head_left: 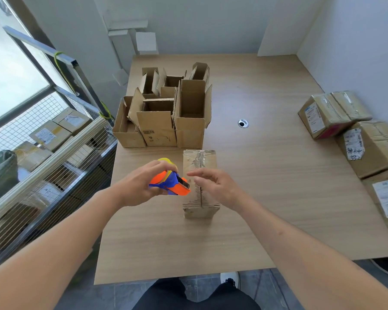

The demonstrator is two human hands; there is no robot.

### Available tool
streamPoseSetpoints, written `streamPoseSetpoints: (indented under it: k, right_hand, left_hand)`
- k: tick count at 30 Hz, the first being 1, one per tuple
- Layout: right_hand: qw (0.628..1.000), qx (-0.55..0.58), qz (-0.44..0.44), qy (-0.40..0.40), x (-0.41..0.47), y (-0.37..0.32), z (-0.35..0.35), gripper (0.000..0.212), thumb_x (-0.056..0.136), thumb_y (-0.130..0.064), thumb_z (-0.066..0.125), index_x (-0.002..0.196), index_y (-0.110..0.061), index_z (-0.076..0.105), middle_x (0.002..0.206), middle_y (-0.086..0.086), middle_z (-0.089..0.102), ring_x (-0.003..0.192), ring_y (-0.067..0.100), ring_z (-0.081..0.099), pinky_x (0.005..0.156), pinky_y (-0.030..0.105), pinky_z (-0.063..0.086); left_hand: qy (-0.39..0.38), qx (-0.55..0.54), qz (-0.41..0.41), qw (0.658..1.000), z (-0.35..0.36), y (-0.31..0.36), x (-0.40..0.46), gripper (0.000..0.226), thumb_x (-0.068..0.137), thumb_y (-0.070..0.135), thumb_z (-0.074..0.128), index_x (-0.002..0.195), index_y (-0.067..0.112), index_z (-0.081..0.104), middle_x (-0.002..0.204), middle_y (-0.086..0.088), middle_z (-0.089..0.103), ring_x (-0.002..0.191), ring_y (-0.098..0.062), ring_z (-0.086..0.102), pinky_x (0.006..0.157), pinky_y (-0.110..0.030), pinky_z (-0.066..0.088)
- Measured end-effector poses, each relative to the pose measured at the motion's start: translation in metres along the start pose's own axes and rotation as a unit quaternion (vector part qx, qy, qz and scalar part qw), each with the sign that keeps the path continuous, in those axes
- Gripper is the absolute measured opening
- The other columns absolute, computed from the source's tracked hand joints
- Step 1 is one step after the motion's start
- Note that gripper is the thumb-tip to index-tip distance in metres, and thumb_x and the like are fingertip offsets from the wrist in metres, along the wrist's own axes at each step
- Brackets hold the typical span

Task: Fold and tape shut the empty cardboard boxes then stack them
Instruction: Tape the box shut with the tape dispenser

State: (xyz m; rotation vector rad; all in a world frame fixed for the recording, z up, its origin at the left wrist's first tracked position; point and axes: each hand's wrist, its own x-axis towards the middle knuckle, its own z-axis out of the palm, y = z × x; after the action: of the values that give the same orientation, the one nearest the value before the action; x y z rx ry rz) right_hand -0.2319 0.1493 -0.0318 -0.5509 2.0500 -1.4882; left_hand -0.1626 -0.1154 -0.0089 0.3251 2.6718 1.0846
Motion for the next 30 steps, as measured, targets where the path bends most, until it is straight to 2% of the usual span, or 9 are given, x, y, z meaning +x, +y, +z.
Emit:
streamPoseSetpoints:
  k: [3, 6, 8, 12, 17, 20, 24, 27, 30]
  right_hand:
    - [0.999, 0.026, -0.015, -0.019, 0.000, -0.019, -0.001, 0.020, 0.095, -0.026, 0.073, 0.111, -0.016, 0.077, 0.106, 0.002, 0.077, 0.099, 0.023, 0.073, 0.091, 0.044, 0.059]
    - [0.998, 0.068, -0.013, -0.012, 0.002, -0.025, -0.002, 0.019, 0.090, -0.023, 0.078, 0.102, -0.008, 0.077, 0.100, 0.015, 0.076, 0.088, 0.037, 0.072, 0.087, 0.056, 0.057]
    - [0.996, 0.093, 0.013, -0.012, 0.002, -0.028, -0.004, 0.019, 0.087, -0.018, 0.082, 0.098, -0.004, 0.076, 0.097, 0.019, 0.076, 0.084, 0.031, 0.071, 0.088, 0.058, 0.056]
    - [0.992, 0.114, 0.038, -0.029, -0.003, -0.033, -0.011, 0.011, 0.084, -0.009, 0.083, 0.093, -0.011, 0.077, 0.093, 0.012, 0.076, 0.084, 0.028, 0.071, 0.092, 0.055, 0.057]
    - [0.991, 0.113, 0.072, -0.001, -0.009, -0.034, -0.016, 0.020, 0.092, -0.015, 0.076, 0.104, 0.002, 0.073, 0.093, 0.021, 0.074, 0.085, 0.026, 0.073, 0.085, 0.046, 0.063]
    - [0.992, 0.094, 0.084, -0.006, -0.011, -0.036, -0.016, 0.024, 0.097, -0.020, 0.070, 0.105, 0.002, 0.072, 0.098, 0.019, 0.075, 0.083, 0.023, 0.074, 0.084, 0.043, 0.063]
    - [0.994, 0.072, 0.080, 0.018, -0.016, -0.032, -0.015, 0.020, 0.092, -0.018, 0.077, 0.105, -0.003, 0.074, 0.086, 0.015, 0.075, 0.078, 0.022, 0.074, 0.077, 0.039, 0.064]
    - [0.995, 0.058, 0.078, 0.038, -0.021, -0.027, -0.016, 0.016, 0.089, -0.011, 0.079, 0.102, -0.003, 0.075, 0.087, 0.022, 0.075, 0.078, 0.026, 0.076, 0.073, 0.037, 0.064]
    - [0.994, 0.074, 0.075, 0.039, -0.027, -0.023, -0.014, 0.017, 0.088, -0.009, 0.080, 0.103, -0.002, 0.075, 0.085, 0.020, 0.074, 0.077, 0.024, 0.074, 0.072, 0.035, 0.064]
  left_hand:
    - [-0.007, 0.002, 0.007, 1.000, -0.003, 0.010, 0.004, 0.061, 0.088, 0.017, 0.080, 0.132, 0.046, 0.049, 0.130, 0.026, 0.047, 0.117, 0.001, 0.048, 0.089, -0.014, 0.041]
    - [-0.001, 0.010, 0.021, 1.000, -0.005, 0.019, 0.006, 0.061, 0.088, 0.015, 0.080, 0.131, 0.045, 0.051, 0.127, 0.032, 0.044, 0.114, 0.006, 0.046, 0.085, -0.005, 0.037]
    - [-0.003, 0.018, 0.027, 0.999, -0.005, 0.023, 0.007, 0.062, 0.088, 0.015, 0.080, 0.131, 0.047, 0.050, 0.127, 0.032, 0.044, 0.114, 0.006, 0.046, 0.086, -0.004, 0.036]
    - [-0.014, 0.026, 0.029, 0.999, -0.007, 0.029, 0.008, 0.064, 0.088, 0.016, 0.080, 0.130, 0.052, 0.049, 0.128, 0.027, 0.045, 0.116, 0.000, 0.048, 0.091, -0.007, 0.035]
    - [-0.040, 0.038, 0.019, 0.998, -0.009, 0.037, 0.009, 0.064, 0.090, 0.017, 0.078, 0.131, 0.055, 0.047, 0.130, 0.032, 0.043, 0.118, 0.005, 0.046, 0.090, -0.010, 0.038]
    - [-0.060, 0.049, 0.011, 0.997, -0.009, 0.039, 0.010, 0.065, 0.091, 0.019, 0.077, 0.133, 0.057, 0.046, 0.131, 0.033, 0.041, 0.118, 0.007, 0.045, 0.091, -0.010, 0.037]
    - [-0.070, 0.056, 0.003, 0.996, -0.006, 0.042, 0.008, 0.066, 0.092, 0.020, 0.076, 0.135, 0.059, 0.045, 0.128, 0.041, 0.038, 0.118, 0.016, 0.040, 0.088, -0.006, 0.035]
    - [-0.075, 0.052, 0.002, 0.996, -0.002, 0.042, 0.005, 0.067, 0.092, 0.022, 0.077, 0.138, 0.059, 0.044, 0.132, 0.034, 0.041, 0.121, 0.004, 0.046, 0.097, -0.020, 0.043]
    - [-0.087, 0.065, -0.008, 0.994, 0.001, 0.043, 0.001, 0.071, 0.092, 0.023, 0.075, 0.141, 0.060, 0.040, 0.134, 0.024, 0.045, 0.121, -0.007, 0.049, 0.101, -0.035, 0.047]
